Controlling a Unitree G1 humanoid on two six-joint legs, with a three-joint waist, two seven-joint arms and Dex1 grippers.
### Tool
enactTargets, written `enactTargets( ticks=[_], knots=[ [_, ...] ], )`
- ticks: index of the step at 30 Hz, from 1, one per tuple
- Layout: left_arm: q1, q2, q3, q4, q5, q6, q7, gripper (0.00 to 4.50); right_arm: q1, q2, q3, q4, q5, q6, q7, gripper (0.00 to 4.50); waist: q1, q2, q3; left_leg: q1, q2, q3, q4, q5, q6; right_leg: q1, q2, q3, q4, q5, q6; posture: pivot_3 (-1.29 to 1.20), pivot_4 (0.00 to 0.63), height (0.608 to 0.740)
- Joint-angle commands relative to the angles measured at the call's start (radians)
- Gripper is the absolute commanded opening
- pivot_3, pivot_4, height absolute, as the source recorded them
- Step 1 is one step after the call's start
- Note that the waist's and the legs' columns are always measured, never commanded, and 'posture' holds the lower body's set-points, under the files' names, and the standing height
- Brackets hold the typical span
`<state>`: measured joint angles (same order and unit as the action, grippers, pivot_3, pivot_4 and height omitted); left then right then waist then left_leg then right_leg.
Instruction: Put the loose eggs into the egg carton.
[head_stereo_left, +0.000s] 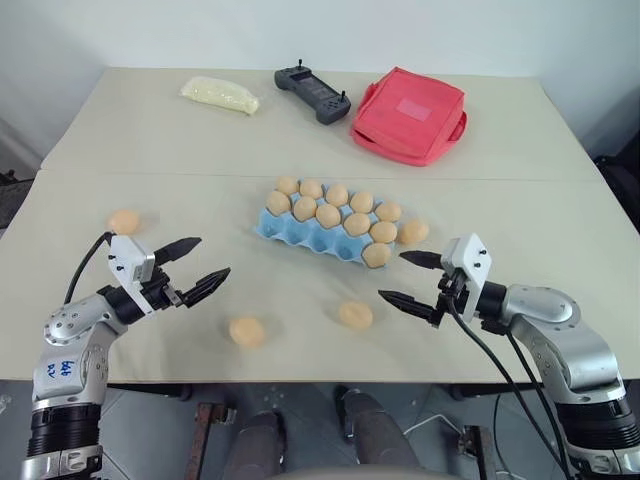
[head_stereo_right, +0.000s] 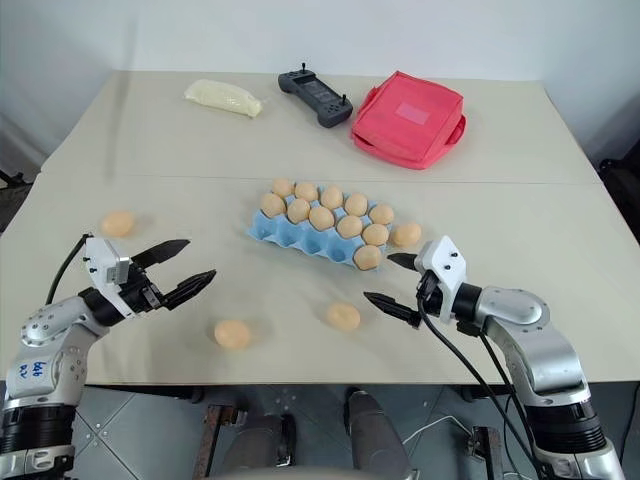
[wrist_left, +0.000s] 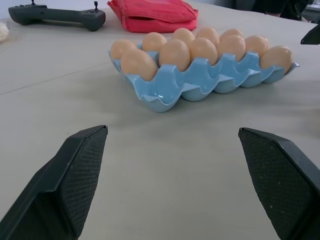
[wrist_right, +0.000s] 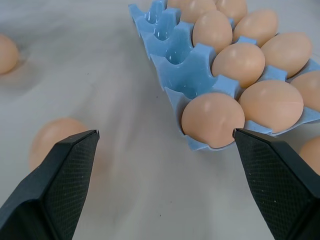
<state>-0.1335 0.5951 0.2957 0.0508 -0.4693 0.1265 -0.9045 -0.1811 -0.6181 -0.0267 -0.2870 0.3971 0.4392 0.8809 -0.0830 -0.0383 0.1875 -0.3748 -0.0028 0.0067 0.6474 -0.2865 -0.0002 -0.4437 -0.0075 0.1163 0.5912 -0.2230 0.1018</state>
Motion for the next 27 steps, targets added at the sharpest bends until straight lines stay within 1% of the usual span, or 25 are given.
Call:
enactTargets(
  ticks=[1, 4, 10, 14, 17, 22, 27],
  knots=[
    [-0.013, -0.006, 0.01, -0.013, -0.001, -0.031, 0.011, 4.46, -0.013, 0.002, -0.005, -0.011, 0.006, -0.024, 0.001, 4.5, 0.0, 0.0, 0.0, 0.0, 0.0, 0.0, 0.0, 0.0, 0.0, 0.0, 0.0, 0.0, 0.0, 0.0, 0.0, 0.0, 0.15, 0.74],
    [-0.024, -0.011, 0.008, -0.01, 0.008, -0.017, 0.045, 4.46, -0.015, 0.002, -0.005, -0.01, 0.006, -0.026, -0.001, 4.5, 0.001, 0.0, 0.0, 0.0, 0.0, 0.0, 0.0, 0.0, 0.0, 0.0, 0.0, 0.0, 0.0, 0.0, 0.0, 0.0, 0.15, 0.74],
    [-0.042, -0.013, -0.003, -0.013, 0.001, 0.001, 0.059, 4.46, -0.032, 0.002, -0.005, -0.013, 0.007, -0.015, -0.009, 4.5, 0.0, 0.0, 0.0, 0.0, 0.0, 0.0, 0.0, 0.0, 0.0, 0.0, 0.0, 0.0, 0.0, 0.0, 0.0, 0.0, 0.15, 0.74],
    [-0.052, -0.01, -0.018, -0.015, -0.004, 0.004, 0.037, 4.46, -0.035, -0.025, -0.01, -0.038, 0.019, 0.035, -0.008, 4.5, 0.001, 0.0, 0.0, 0.0, 0.0, 0.0, 0.001, 0.0, 0.0, 0.0, 0.0, 0.0, 0.001, 0.0, 0.0, 0.0, 0.15, 0.74],
    [-0.071, 0.005, -0.021, 0.015, 0.001, 0.0, 0.015, 4.46, 0.044, -0.093, -0.057, -0.11, 0.057, 0.083, 0.033, 4.5, 0.007, 0.0, 0.0, 0.0, 0.0, 0.0, 0.0, 0.0, 0.0, 0.0, 0.0, 0.0, 0.0, 0.0, 0.0, 0.0, 0.15, 0.74],
    [-0.078, 0.03, -0.032, 0.058, -0.004, 0.003, -0.047, 4.46, 0.188, -0.191, -0.137, -0.171, 0.083, 0.093, 0.085, 4.5, 0.017, 0.0, 0.0, 0.0, 0.0, 0.0, 0.001, -0.002, 0.001, 0.0, 0.0, -0.001, 0.0, -0.002, 0.001, 0.0, 0.15, 0.74],
    [-0.083, 0.043, -0.041, 0.083, -0.006, 0.022, -0.097, 4.46, 0.278, -0.241, -0.178, -0.218, 0.095, 0.093, 0.107, 4.5, 0.017, 0.0, 0.0, 0.0, 0.0, 0.002, 0.002, -0.002, 0.001, 0.0, 0.001, 0.0, 0.001, -0.002, 0.001, 0.0, 0.15, 0.74]
  ],
)
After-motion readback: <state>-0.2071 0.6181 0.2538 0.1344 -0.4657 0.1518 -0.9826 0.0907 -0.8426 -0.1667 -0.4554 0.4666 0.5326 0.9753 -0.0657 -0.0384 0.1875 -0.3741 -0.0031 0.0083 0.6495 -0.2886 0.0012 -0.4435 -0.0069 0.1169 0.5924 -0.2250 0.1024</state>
